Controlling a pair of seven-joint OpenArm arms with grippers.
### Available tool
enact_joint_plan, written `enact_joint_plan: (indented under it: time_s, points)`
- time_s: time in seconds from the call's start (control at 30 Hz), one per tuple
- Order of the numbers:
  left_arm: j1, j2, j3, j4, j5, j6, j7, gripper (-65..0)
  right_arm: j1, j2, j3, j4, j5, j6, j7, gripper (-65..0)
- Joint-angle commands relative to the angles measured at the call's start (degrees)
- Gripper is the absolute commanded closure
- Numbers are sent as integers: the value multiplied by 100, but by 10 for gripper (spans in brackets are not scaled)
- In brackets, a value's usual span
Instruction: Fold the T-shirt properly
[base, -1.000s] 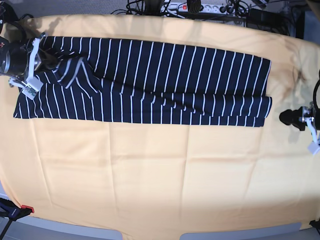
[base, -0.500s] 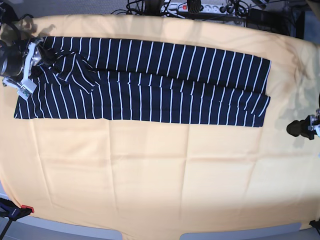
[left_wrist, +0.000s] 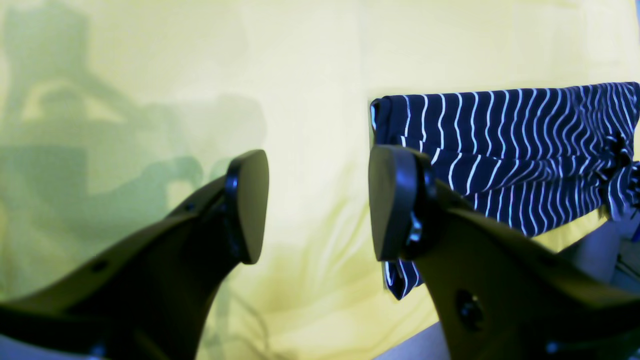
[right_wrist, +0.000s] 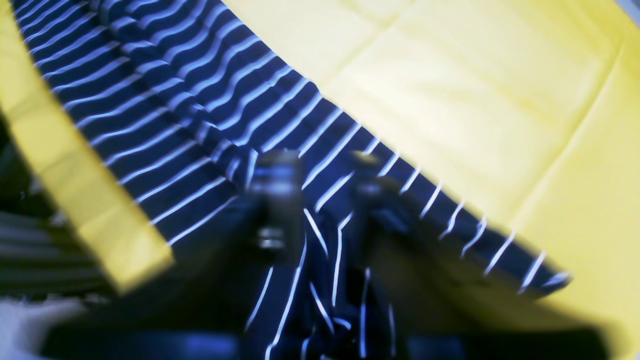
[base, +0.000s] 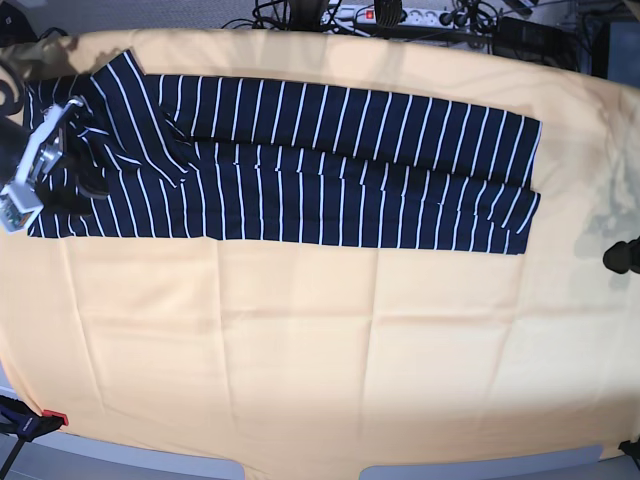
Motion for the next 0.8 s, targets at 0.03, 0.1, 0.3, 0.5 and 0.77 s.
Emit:
enact_joint_plan:
  time_s: [0.03,0.1,0.3,0.5,0.77]
  points:
    - [-111,-166,-57,55,-101,-13,-26,-342,33,-210,50,-308,-415,-14,487,0]
    - [-109,-164,-55,55,-101,-11,-24,-342,31,-501,50,-710,-831,-14,839,0]
    - [166,-160,-55,-22,-101,11,-28,-342,33,-1086,-85,-1834,-1062,-14,1019,0]
    - [643,24,-57,-22,-101,105,-28,-342,68,-1117,-634,-2212,-1523,-14,1021,0]
    - [1150,763,-57,-22,-101,138,-20,-342,114,-1117,-887,-2212,-1934,-14,1032,0]
